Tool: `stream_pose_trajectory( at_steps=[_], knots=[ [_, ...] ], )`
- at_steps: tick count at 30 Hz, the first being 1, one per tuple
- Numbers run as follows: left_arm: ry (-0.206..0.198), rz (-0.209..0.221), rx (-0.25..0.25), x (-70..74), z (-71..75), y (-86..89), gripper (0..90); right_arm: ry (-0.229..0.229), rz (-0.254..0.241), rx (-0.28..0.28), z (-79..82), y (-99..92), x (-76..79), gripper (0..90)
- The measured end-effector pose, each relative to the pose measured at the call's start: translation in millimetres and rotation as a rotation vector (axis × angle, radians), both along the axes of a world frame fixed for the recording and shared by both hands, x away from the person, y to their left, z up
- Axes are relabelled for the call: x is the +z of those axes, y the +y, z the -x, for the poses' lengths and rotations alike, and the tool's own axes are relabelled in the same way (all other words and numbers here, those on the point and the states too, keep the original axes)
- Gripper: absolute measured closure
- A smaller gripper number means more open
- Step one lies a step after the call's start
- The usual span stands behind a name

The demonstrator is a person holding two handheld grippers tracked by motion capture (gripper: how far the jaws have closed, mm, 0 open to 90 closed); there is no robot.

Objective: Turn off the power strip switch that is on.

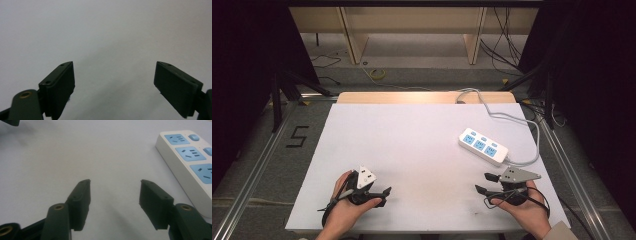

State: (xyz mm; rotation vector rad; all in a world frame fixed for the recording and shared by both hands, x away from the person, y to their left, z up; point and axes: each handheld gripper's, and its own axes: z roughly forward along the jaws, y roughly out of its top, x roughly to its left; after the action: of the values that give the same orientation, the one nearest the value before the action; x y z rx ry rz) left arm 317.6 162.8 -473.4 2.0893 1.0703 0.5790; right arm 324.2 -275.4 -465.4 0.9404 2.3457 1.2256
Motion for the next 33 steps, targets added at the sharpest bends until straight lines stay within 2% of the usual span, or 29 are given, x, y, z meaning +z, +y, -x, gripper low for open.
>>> stream_pose_trajectory(
  at_steps=[4, 11, 15, 26, 33],
  knots=[
    [-0.001, -0.007, 0.002, 0.0, 0.6, 2.4, 16.6, 0.011, 0.015, -0.002, 1.4, 0.2, 2.5, 57.8],
    [-0.001, -0.005, -0.007, 0.3, 0.8, 0.4, 16.9, 0.02, 0.092, -0.007, 1.9, -2.7, 5.6, 88.7],
    [-0.002, -0.001, -0.003, -0.3, -0.3, -0.2, 17.4, 0.022, 0.113, -0.03, -0.7, -6.9, 8.1, 90.0],
    [0.003, 0.0, -0.007, -0.7, -1.0, -2.0, 18.2, 0.024, 0.13, -0.086, -12.8, -14.4, 16.1, 90.0],
    [0.003, 0.001, -0.007, -0.8, -1.0, -2.8, 18.3, 0.027, 0.141, -0.1, -21.1, -16.1, 19.4, 90.0]
  ],
)
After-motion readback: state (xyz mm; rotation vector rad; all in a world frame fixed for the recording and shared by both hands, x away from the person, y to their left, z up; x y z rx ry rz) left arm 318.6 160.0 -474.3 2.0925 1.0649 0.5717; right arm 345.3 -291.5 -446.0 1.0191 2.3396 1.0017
